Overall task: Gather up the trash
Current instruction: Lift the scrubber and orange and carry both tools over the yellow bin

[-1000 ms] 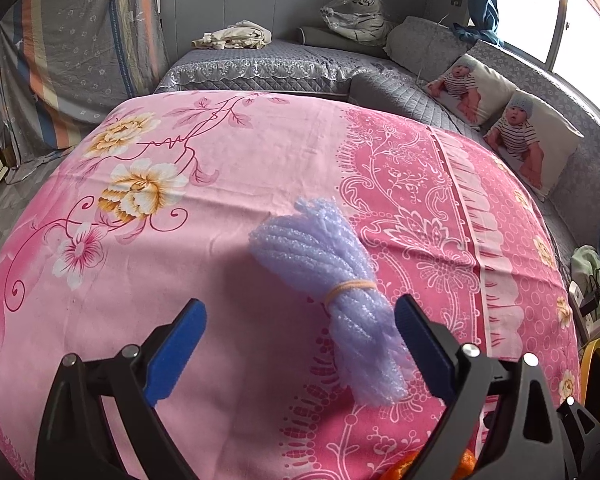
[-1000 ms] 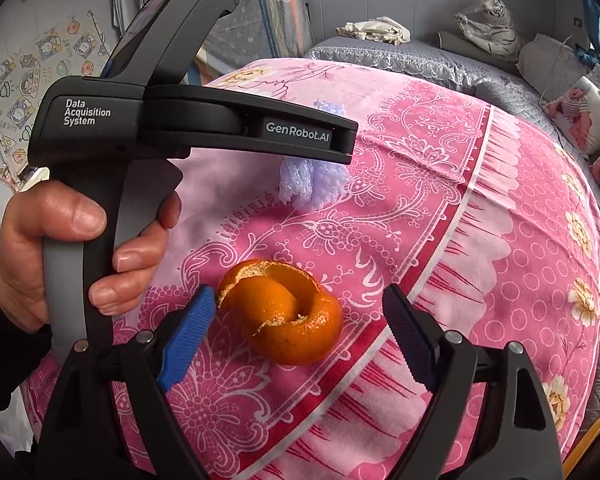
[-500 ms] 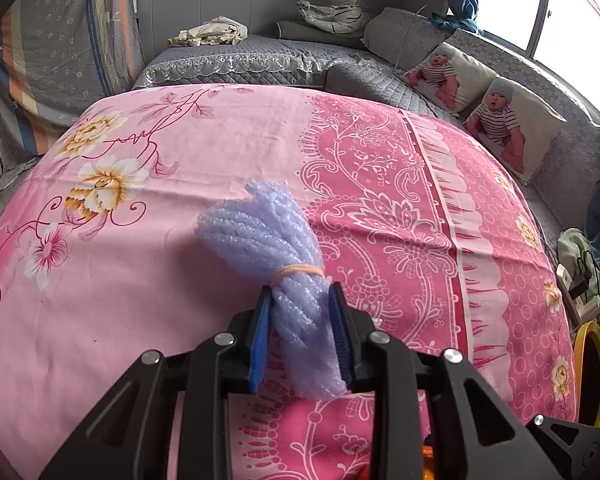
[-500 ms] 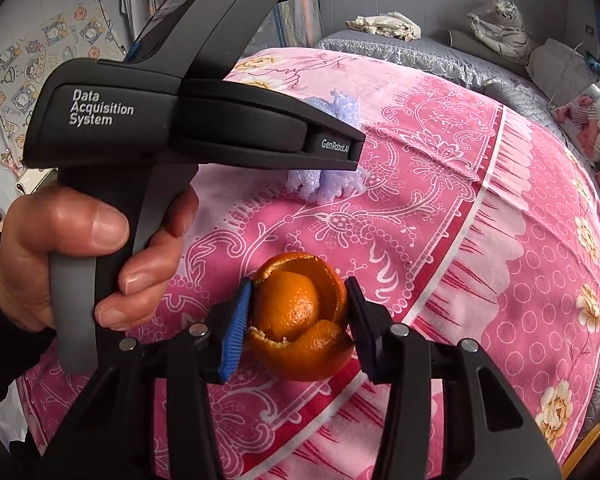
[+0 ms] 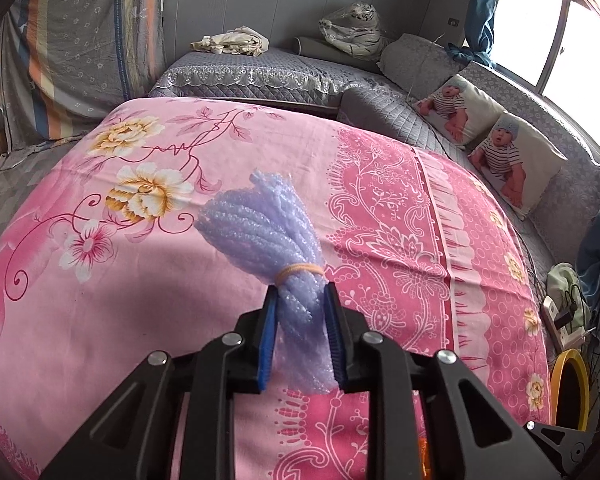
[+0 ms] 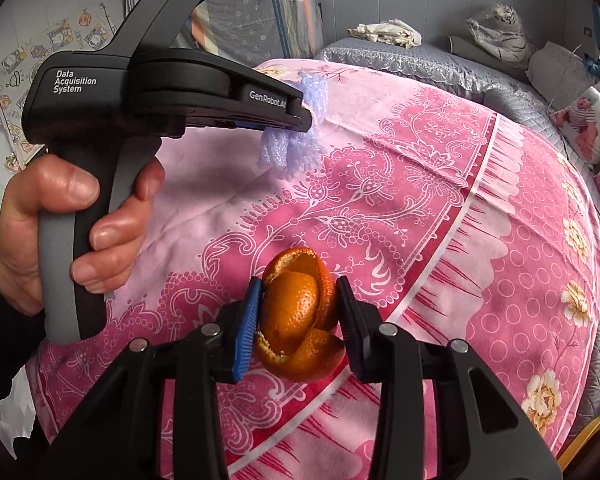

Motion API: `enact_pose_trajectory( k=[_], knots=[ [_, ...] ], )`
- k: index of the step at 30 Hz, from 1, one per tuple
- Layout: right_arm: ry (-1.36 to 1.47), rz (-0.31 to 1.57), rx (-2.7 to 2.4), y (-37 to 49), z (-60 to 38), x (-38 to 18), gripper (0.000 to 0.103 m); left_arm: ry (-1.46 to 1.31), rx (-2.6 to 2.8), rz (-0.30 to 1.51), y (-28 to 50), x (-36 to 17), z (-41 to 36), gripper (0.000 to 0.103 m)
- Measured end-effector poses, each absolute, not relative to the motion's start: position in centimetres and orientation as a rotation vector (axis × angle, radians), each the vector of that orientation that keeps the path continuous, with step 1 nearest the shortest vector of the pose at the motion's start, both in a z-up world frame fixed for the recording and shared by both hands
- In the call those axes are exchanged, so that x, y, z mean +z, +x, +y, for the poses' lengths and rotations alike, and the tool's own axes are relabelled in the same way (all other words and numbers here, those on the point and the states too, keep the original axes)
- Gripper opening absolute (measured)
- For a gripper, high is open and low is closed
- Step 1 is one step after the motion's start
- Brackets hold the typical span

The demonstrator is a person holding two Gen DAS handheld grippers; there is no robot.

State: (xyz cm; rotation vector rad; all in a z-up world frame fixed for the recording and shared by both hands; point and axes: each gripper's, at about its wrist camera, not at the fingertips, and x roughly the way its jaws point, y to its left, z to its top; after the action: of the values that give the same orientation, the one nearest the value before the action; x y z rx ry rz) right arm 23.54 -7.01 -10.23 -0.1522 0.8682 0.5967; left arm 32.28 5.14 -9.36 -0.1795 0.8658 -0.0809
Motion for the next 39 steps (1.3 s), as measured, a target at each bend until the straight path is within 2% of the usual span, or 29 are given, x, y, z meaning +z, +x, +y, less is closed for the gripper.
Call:
enact_pose_trajectory(
  k=[18, 39],
  knots=[
    [-0.071, 0.812, 0.493, 20.4, -15.0, -5.9, 0.035, -0.124, -0.159, 0.765, 25.2, -3.1, 1.0, 0.022],
    [0.151, 0.696, 0.133, 14.2, -35.0, -2.5, 0.035, 0.063, -0.499, 0.707, 17.1, -0.3, -17.2, 0.022]
  ],
)
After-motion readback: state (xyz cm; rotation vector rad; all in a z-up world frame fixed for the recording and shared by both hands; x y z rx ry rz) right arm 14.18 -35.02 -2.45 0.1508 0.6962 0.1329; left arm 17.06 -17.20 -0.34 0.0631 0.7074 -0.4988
